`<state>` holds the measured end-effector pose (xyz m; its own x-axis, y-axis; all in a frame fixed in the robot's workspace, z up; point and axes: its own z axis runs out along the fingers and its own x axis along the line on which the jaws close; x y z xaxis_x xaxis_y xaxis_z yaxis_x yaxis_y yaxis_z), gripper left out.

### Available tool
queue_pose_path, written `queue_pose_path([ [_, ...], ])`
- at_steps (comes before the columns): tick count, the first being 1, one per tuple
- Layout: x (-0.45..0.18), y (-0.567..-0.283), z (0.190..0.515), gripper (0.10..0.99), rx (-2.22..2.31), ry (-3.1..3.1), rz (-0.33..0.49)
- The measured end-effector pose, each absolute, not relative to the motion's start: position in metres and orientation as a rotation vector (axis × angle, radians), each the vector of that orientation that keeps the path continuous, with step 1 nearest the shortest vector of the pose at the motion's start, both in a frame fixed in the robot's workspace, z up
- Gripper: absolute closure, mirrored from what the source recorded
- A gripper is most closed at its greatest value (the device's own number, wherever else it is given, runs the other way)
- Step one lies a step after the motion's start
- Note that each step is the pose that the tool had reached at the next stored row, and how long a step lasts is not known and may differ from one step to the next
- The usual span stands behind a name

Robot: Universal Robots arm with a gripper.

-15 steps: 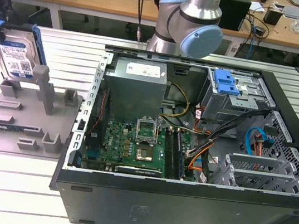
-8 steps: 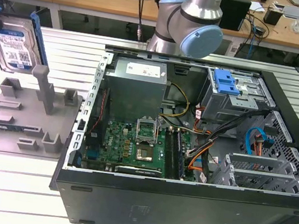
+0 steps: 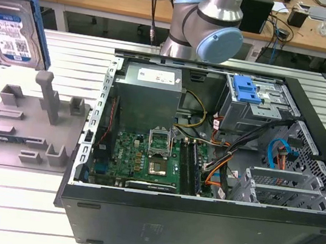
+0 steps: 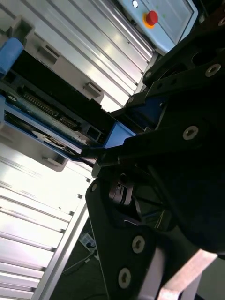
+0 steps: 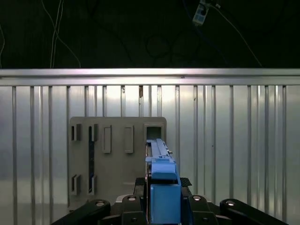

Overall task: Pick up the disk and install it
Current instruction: 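Pick up the disk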

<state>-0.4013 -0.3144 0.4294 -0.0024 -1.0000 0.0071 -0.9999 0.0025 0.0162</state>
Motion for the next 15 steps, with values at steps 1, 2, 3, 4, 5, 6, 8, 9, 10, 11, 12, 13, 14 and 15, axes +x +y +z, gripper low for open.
queue_pose_path([
  [1, -0.401, -0.314, 0.436, 0.722, 2.207, -2.213, -0.01],
  [2, -0.401, -0.314, 0.443, 0.722, 2.207, -2.212, -0.01],
  [3, -0.401, -0.314, 0.447, 0.722, 2.207, -2.213, -0.01],
  [4, -0.401, -0.315, 0.452, 0.722, 2.207, -2.212, -0.01],
  [5, -0.401, -0.315, 0.457, 0.722, 2.207, -2.212, -0.01],
  [6, -0.4, -0.315, 0.468, 0.722, 2.207, -2.213, -0.01],
  [8, -0.4, -0.315, 0.478, 0.722, 2.207, -2.213, -0.01],
  [9, -0.4, -0.315, 0.48, 0.722, 2.207, -2.213, -0.01],
  [10, -0.4, -0.315, 0.48, 0.722, 2.207, -2.213, -0.01],
  [11, -0.4, -0.315, 0.48, 0.722, 2.207, -2.213, -0.01],
  [12, -0.4, -0.315, 0.48, 0.722, 2.207, -2.213, -0.01],
  [13, -0.4, -0.315, 0.48, 0.722, 2.207, -2.212, -0.01],
  [14, -0.4, -0.315, 0.48, 0.722, 2.207, -2.212, -0.01],
  [15, -0.4, -0.315, 0.48, 0.722, 2.207, -2.212, -0.01],
])
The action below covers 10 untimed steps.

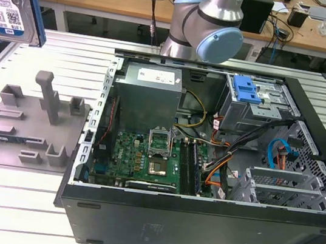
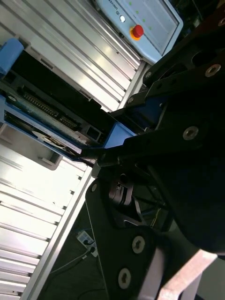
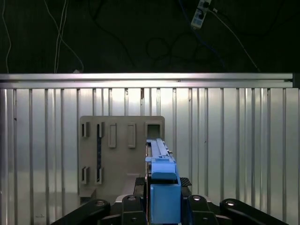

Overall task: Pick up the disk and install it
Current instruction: 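Pick up the disk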

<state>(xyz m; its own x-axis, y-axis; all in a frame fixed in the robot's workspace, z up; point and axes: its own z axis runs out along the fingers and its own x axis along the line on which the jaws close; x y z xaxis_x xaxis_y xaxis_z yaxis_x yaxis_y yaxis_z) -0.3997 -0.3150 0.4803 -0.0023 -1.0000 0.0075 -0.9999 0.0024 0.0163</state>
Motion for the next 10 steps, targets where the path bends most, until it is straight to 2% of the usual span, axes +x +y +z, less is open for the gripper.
queue_pose_path([
  [10, -0.375, -0.332, 0.483, 0.722, 2.207, -2.212, -0.01],
])
